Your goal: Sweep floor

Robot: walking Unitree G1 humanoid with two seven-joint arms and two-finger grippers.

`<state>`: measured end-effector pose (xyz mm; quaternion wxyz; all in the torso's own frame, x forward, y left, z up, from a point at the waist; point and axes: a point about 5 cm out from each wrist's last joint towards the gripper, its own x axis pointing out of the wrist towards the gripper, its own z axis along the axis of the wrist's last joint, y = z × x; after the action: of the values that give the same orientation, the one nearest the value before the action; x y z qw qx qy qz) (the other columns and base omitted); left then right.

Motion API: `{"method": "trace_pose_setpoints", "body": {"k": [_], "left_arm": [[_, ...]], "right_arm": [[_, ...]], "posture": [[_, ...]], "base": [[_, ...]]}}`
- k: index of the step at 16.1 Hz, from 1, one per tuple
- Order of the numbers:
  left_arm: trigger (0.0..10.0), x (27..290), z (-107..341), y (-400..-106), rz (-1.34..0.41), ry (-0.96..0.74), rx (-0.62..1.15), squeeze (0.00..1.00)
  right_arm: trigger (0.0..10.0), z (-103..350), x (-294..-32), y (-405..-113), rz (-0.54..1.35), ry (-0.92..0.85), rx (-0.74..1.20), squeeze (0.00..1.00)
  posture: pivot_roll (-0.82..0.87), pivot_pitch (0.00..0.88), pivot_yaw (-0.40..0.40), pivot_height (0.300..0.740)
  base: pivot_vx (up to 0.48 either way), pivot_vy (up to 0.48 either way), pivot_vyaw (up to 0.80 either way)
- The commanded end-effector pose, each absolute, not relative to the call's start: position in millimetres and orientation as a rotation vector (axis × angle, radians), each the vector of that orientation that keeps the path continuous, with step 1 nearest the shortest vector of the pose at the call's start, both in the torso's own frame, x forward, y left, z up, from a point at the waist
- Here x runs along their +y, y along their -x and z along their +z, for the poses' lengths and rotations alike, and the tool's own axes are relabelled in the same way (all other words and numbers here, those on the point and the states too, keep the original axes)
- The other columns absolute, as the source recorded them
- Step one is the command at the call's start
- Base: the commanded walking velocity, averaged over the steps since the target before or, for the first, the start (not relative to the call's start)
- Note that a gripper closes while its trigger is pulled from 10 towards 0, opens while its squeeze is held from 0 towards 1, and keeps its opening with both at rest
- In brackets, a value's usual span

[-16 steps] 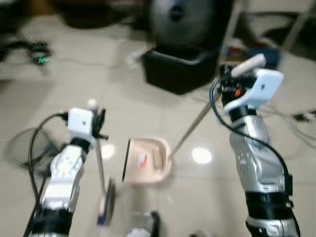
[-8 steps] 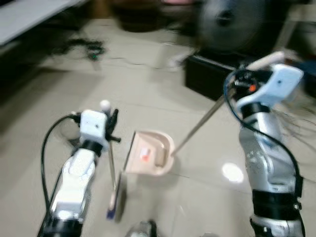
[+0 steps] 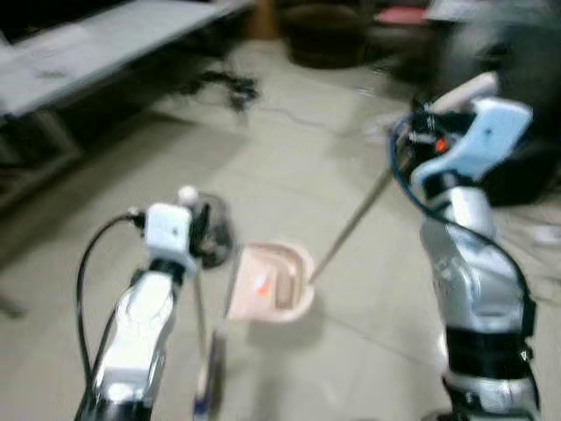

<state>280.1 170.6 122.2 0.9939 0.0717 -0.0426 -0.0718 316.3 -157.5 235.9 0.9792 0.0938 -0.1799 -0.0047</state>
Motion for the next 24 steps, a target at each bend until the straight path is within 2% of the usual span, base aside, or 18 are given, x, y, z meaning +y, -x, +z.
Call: {"method": "trace_pose_setpoints", "body": {"k": [1,17,20,24], "left_arm": [[10.0,176,130,-281,-0.115,-0.165,-0.116,0.0],[10.0,177,124,-275,-0.073,-0.169,-0.088,0.0],[10.0,176,124,-275,-0.078,-0.173,-0.088,0.0],[10.0,175,124,-276,-0.083,-0.178,-0.086,0.0]], "right_arm": [[10.0,252,-150,-316,0.017,-0.192,-0.426,0.0],[10.0,269,-161,-321,-0.012,-0.199,-0.472,0.0],[10.0,268,-164,-321,-0.037,-0.222,-0.474,0.0],[10.0,267,-175,-322,-0.096,-0.252,-0.48,0.0]], "posture": [[-0.04,0.025,0.074,0.74],[-0.04,0.007,0.056,0.74],[-0.04,0.006,0.057,0.74],[-0.04,0.012,0.061,0.74]], "base": [[0.398,0.0,0.0],[0.409,0.0,0.0],[0.416,0.0,0.8],[0.414,0.0,0.0]]}}
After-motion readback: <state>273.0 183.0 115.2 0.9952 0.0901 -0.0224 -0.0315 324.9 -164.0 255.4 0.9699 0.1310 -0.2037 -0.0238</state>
